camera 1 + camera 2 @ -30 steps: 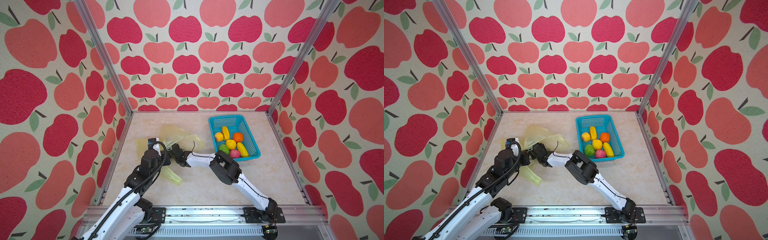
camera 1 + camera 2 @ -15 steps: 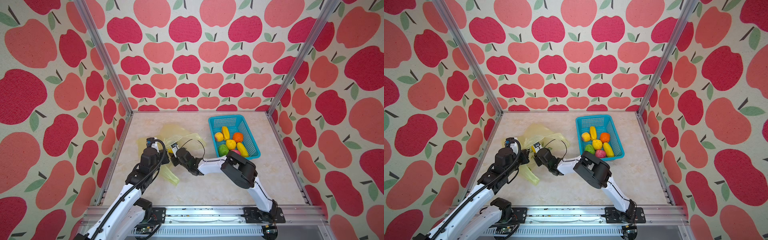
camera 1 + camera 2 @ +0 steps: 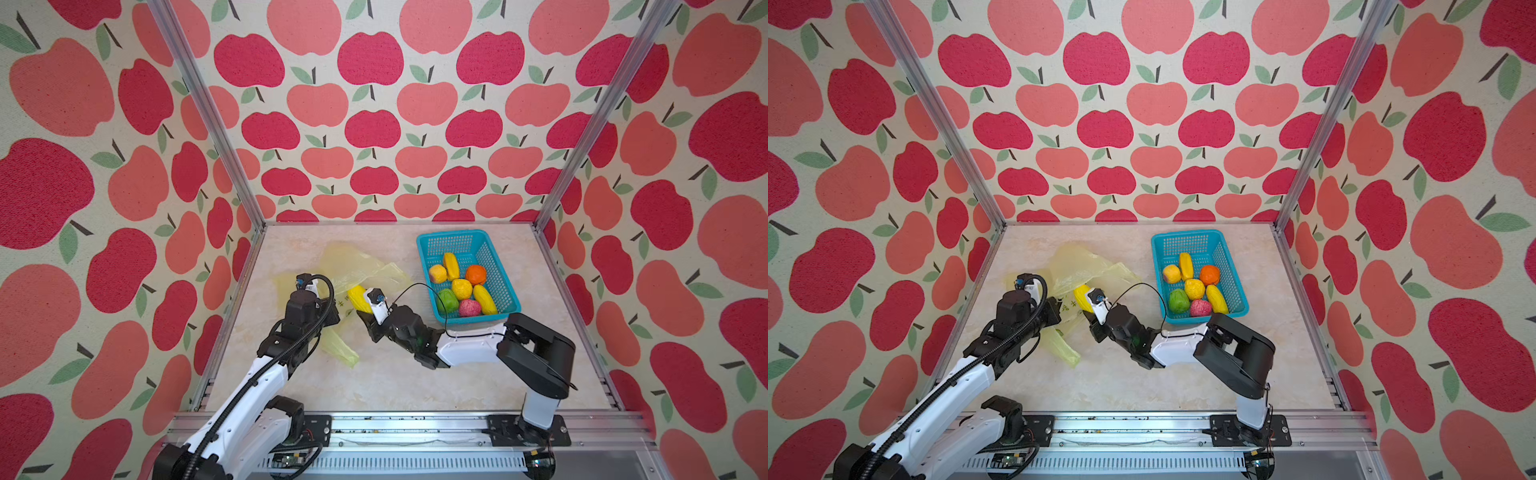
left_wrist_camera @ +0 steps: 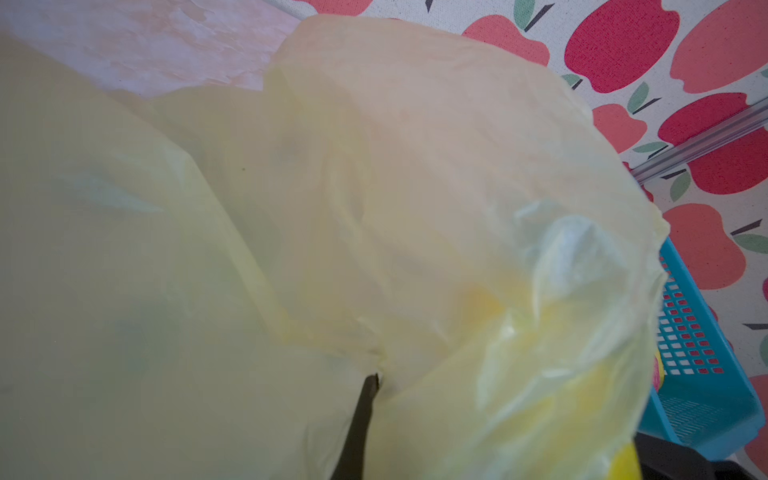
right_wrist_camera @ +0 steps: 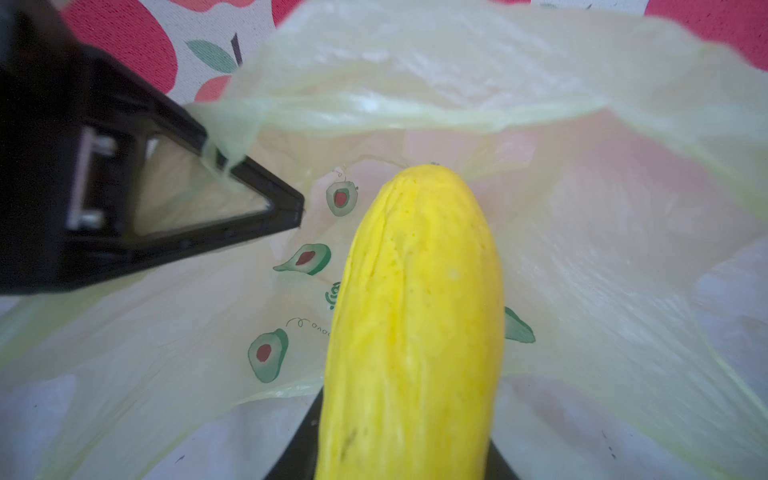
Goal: Untie the knot of the plastic bag and take out the fruit
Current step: 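Pull the yellow fruit out of the bag and carry it over the basket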
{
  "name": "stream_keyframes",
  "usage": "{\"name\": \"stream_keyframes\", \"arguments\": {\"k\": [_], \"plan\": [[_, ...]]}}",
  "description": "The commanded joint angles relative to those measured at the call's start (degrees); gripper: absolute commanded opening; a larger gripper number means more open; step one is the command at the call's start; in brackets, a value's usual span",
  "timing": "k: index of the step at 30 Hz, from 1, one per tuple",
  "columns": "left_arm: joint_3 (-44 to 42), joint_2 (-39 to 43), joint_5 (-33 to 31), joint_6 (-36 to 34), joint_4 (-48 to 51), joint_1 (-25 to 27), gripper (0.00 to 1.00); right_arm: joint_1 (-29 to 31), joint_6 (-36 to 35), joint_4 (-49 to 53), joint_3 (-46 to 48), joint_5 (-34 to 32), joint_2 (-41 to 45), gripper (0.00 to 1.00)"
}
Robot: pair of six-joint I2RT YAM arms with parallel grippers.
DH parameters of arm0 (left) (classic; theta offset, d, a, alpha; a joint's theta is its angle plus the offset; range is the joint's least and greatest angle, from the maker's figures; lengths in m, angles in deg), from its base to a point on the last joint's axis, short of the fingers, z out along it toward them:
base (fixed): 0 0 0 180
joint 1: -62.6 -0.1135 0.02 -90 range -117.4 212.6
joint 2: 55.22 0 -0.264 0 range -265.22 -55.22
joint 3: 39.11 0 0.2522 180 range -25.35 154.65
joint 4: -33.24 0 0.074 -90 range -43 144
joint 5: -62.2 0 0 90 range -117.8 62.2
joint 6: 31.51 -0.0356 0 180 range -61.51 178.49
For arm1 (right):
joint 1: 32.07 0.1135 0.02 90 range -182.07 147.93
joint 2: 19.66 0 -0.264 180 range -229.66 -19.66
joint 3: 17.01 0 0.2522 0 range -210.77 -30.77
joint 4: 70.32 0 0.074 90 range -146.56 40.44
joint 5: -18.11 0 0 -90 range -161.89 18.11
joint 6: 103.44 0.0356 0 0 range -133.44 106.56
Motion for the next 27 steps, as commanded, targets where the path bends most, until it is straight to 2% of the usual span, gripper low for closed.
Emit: {"name": "stream_keyframes", "arguments": {"k": [1,7,12,16,20,23,25,27], "plan": [[2.2,-2.3,1.8,0.3,-3.3,-0.7,0.0,1.2,-3.4,-3.4,4.4,-2.4,6.6,0.2],[3.5,-8.7,2.7,1.5,-8.9,-0.6,0.0,1.3,-5.7,-4.8,14.2,-8.3,18.7,0.19],[5.1,-14.6,2.4,2.0,-11.4,-0.6,0.0,1.2,-9.2,-2.0,19.5,-13.5,29.3,0.19],[6.7,-18.2,2.3,2.4,-12.2,-0.5,0.0,-1.3,-9.7,0.2,23.7,-16.1,37.9,0.2],[8.2,-20.3,1.1,1.7,-12.3,0.8,0.0,-7.6,-6.9,11.2,24.4,-15.7,46.2,0.21],[10.0,-22.3,-0.7,0.4,-11.2,2.5,0.0,-14.8,-3.5,18.8,24.9,-13.5,50.5,0.2],[10.7,-23.4,-1.7,0.0,-11.4,3.6,0.0,-20.4,-0.1,23.2,24.8,-10.2,52.4,0.21],[11.6,-24.4,-2.2,-0.5,-11.2,4.6,0.0,-27.5,3.9,27.9,23.8,-3.4,52.8,0.21]]}}
